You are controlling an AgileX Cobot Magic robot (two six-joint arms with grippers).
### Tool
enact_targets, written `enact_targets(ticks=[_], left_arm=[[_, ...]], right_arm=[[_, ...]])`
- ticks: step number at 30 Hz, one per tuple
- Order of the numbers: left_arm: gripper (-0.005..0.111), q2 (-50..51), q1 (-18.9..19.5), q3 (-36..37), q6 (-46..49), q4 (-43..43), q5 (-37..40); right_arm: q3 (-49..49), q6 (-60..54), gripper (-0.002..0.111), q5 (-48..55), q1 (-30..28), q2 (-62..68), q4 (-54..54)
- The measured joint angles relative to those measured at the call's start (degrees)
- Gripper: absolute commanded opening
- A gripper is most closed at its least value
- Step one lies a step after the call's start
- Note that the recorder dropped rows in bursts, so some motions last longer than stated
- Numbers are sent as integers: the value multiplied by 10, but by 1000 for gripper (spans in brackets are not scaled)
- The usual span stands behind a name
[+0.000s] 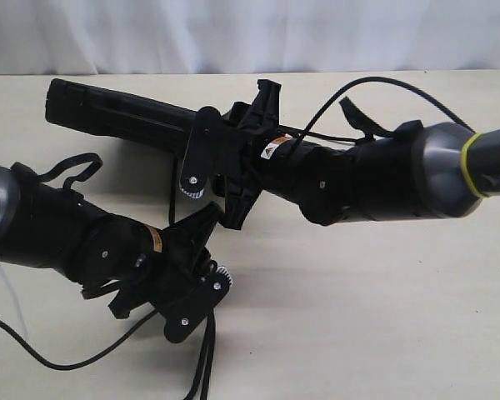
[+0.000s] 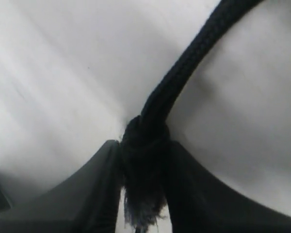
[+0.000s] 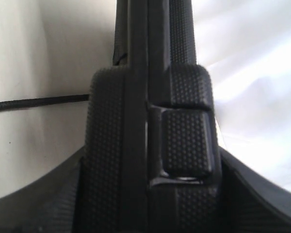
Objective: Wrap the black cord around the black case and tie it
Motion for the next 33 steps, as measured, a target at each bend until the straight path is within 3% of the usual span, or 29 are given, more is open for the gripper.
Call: enact_targets(ticks=[1, 2, 10, 14, 20, 25, 33], left_arm=[[1, 0, 0, 0, 0, 0, 4], [0, 0, 0, 0, -6, -2, 10], [0, -19, 1, 0, -138, -77, 27], [0, -65, 20, 0, -236, -133, 43], [0, -123, 101, 2, -375, -153, 174], [0, -131, 169, 1, -492, -164, 182], [0, -131, 243, 1, -529, -215, 221]], right_arm=[[0, 0, 4, 0, 0, 0, 0], [0, 0, 4, 0, 0, 0, 0], [0, 0, 4, 0, 0, 0, 0], [0, 0, 4, 0, 0, 0, 0], [-10, 43, 4, -6, -15, -6, 3], [-9, 58, 4, -10, -43, -6, 4], [-9, 71, 4, -14, -49, -6, 5]])
